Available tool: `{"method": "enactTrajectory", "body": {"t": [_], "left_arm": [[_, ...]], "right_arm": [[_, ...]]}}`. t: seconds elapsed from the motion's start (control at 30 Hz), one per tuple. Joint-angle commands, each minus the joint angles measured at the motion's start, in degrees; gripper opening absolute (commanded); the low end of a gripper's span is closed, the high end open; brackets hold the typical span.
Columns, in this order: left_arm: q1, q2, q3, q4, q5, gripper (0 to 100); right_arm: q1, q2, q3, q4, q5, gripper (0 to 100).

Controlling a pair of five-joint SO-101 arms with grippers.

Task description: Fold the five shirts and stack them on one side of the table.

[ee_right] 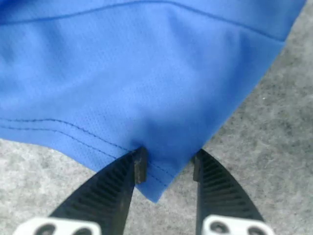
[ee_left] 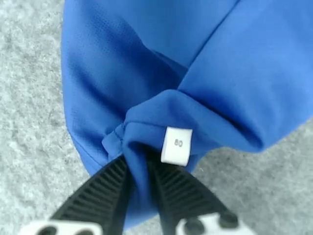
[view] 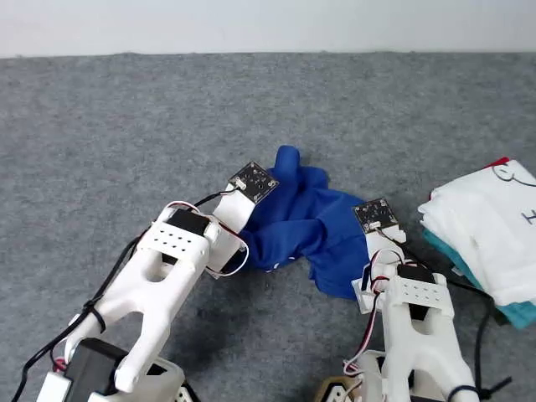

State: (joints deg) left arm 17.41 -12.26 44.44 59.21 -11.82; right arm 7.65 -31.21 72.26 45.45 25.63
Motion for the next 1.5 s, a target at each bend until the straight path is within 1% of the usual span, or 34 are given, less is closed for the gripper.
{"method": "enactTrajectory", "body": {"t": [0.0, 1.23, 1.33, 1.47], "left_arm": [[-0.53, -2.02, -0.22, 0.18, -0.53, 1], [-0.18, -2.11, 1.01, 0.00, -0.79, 1], [-0.53, -2.11, 0.84, -0.18, -0.79, 1], [-0.62, -2.20, -1.01, 0.09, -0.79, 1]], "right_arm": [[0.40, 0.40, 0.53, -1.36, -0.09, 17.5], [0.31, 0.40, 0.53, -1.36, -0.09, 17.5], [-0.13, 0.40, 0.44, -1.80, -0.09, 17.5], [-2.86, 0.40, 0.53, -0.22, -0.09, 17.5]]}}
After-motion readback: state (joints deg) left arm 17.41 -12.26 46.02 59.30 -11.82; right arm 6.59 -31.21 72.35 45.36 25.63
